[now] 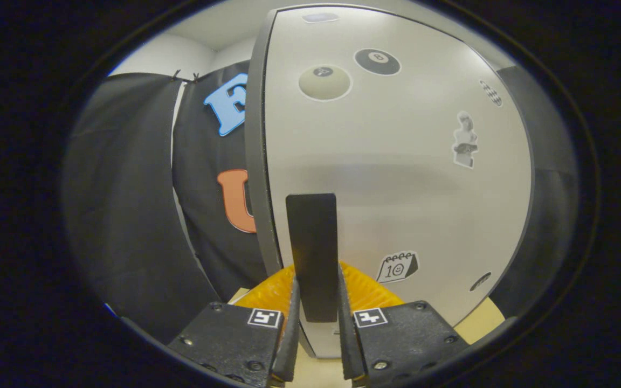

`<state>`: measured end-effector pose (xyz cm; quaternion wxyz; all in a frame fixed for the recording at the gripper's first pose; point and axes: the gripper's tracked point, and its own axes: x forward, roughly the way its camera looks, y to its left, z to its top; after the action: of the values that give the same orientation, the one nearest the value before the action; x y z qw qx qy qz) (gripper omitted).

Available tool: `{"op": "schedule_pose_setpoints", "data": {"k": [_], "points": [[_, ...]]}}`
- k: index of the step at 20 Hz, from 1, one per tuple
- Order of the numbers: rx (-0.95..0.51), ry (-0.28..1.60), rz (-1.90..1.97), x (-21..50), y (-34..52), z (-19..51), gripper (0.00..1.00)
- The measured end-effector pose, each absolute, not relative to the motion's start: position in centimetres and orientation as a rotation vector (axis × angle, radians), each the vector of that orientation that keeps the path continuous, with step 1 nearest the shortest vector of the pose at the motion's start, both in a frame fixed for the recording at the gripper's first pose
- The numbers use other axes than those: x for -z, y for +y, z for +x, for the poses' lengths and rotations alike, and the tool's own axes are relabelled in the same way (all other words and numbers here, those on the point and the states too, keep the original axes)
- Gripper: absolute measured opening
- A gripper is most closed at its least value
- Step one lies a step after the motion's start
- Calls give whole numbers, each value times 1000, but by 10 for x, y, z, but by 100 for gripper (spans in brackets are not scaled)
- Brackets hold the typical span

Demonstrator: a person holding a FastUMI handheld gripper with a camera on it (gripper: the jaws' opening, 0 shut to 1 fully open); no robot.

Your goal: Open the shoe cabinet door, grab the shoes and put them into the shoe cabinet, then close the shoe cabinet door.

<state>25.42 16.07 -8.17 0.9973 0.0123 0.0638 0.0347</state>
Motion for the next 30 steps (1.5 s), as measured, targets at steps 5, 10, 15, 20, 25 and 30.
{"op": "schedule_pose_setpoints", "data": {"k": [5, 10, 15, 20, 25, 30], "points": [[-106, 132, 32, 82, 159, 238, 28], [-134, 127, 16, 86, 154, 212, 27], [-174, 125, 11, 87, 143, 171, 24], [-200, 119, 21, 88, 123, 132, 23], [-226, 113, 24, 90, 100, 110, 22], [-268, 105, 20, 89, 75, 85, 21]]}}
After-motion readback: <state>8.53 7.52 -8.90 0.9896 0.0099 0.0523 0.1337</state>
